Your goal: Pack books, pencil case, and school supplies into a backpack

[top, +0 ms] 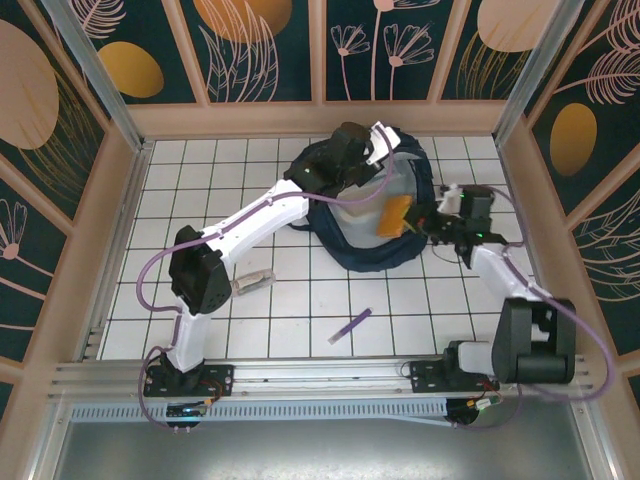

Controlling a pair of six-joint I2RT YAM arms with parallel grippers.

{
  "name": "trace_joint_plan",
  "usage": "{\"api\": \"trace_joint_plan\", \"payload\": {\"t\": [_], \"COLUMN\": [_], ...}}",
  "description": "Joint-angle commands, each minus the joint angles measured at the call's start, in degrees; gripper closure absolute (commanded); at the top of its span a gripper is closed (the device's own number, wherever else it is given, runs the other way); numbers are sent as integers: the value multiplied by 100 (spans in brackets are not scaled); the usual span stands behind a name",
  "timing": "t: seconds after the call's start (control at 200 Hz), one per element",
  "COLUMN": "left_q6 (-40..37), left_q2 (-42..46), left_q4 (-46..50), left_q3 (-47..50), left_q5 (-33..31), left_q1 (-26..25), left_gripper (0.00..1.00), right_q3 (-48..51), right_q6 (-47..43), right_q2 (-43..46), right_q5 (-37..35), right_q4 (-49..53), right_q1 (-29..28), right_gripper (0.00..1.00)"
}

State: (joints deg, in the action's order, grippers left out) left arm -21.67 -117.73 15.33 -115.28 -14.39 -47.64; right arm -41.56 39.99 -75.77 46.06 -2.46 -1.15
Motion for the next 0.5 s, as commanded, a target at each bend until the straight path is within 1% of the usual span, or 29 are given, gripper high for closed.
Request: {"api": "trace_joint_plan", "payload": {"t": [0.0, 0.095, 0.17, 0.21, 0.29, 0.35, 0.425, 0.495], "left_q6": [460, 829, 1258, 1499, 1941, 2231, 2527, 2727], "left_q2": [7, 19, 60, 80, 134, 169, 189, 212], "left_q4": [-373, -289, -285, -277, -276, -285, -335, -413], "left_q3": [-750, -804, -804, -820, -804, -778, -776, -785], "left_q5": [280, 580, 893, 1094, 1369, 1483, 1626, 1780], "left_q1": [-64, -67, -68, -66, -67, -63, -62, -62], "left_gripper": [100, 100, 100, 100, 100, 100, 100, 100], "right_q3": [-532, -566, -296, -265, -322, -247, -371, -517], "right_q6": [1163, 2207, 3231, 3624, 4420, 5161, 5704, 5897], "right_q2": [-462, -1024, -1460, -1735, -2269, -2647, -3077, -3358], "right_q5": [501, -27, -462, -654, -1089, -1631, -2271, -2973], "right_q4": [-1004, -1630, -2918, -3571, -4527, -5423, -6012, -6050], "right_q1": [-288, -278, -385, -463, -653, -830, -1084, -1302], "right_gripper": [100, 100, 100, 100, 100, 100, 100, 100]}}
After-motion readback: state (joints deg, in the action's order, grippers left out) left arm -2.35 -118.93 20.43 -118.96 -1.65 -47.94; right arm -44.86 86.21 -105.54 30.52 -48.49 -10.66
